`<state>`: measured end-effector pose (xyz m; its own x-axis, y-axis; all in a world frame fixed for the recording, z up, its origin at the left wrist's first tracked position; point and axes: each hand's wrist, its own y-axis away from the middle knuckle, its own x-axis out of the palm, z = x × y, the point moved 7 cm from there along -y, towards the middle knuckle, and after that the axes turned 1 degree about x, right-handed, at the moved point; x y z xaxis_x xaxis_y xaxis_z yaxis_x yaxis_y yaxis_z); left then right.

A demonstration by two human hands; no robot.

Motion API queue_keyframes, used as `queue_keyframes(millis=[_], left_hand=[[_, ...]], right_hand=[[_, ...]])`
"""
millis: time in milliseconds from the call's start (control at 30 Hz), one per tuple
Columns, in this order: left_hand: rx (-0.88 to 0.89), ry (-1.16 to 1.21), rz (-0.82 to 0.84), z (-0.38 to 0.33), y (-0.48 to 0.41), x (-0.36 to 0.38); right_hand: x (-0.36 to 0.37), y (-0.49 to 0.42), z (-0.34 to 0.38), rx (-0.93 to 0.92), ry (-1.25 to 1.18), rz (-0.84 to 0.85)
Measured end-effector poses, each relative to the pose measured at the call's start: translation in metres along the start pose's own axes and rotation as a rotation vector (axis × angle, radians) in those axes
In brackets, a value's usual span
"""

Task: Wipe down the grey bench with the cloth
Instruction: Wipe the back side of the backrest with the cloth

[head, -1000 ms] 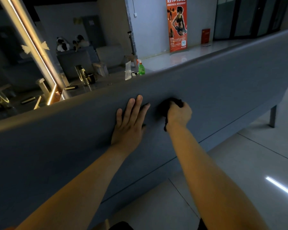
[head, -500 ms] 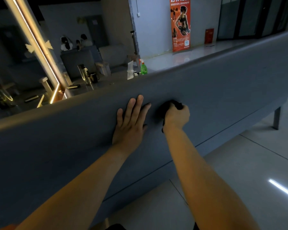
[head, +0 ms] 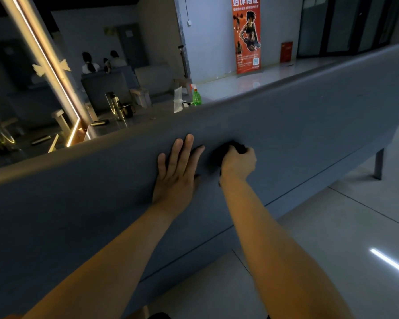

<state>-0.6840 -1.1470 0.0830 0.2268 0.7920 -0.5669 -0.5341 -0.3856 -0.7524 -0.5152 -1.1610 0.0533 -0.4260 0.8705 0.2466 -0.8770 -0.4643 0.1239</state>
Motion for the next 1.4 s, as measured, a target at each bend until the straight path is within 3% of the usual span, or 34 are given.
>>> queue_keyframes(millis=[233, 300, 400, 467, 667, 800, 867, 967, 1067, 1267, 1400], left_hand=[[0.009, -0.049, 0.028, 0.000, 0.001, 0.005], [0.025, 0.000, 0.026, 0.001, 0.002, 0.004], [0.020, 0.033, 0.014, 0.002, 0.003, 0.003], [0.002, 0.027, 0.010, 0.000, 0.004, 0.005], [0.007, -0.050, 0.022, 0.000, -0.003, 0.012], [0.002, 0.005, 0.054, 0.002, -0.002, 0.012], [0.014, 0.072, 0.069, 0.002, -0.001, 0.011], [0.003, 0.085, 0.067, 0.002, 0.000, 0.009], [0.003, 0.051, 0.054, 0.002, -0.001, 0.008], [0.007, -0.042, 0.067, 0.000, -0.002, 0.012], [-0.014, -0.005, 0.151, 0.000, -0.003, 0.012]], right_hand=[[0.023, 0.052, -0.013, -0.142, 0.123, 0.293], [0.013, 0.028, -0.004, -0.142, 0.139, 0.225], [-0.008, -0.011, 0.004, -0.009, -0.012, 0.011], [-0.009, -0.017, 0.001, 0.052, -0.065, -0.032], [0.026, 0.049, -0.013, -0.088, 0.036, 0.192], [0.022, 0.046, -0.012, -0.139, 0.193, 0.354], [0.004, 0.025, -0.001, -0.169, 0.213, 0.307], [-0.025, -0.011, 0.015, -0.110, 0.025, 0.082], [-0.016, -0.013, 0.019, -0.092, -0.028, 0.065], [0.025, 0.054, -0.018, -0.151, 0.007, 0.280], [0.025, 0.051, -0.018, -0.172, 0.163, 0.419]])
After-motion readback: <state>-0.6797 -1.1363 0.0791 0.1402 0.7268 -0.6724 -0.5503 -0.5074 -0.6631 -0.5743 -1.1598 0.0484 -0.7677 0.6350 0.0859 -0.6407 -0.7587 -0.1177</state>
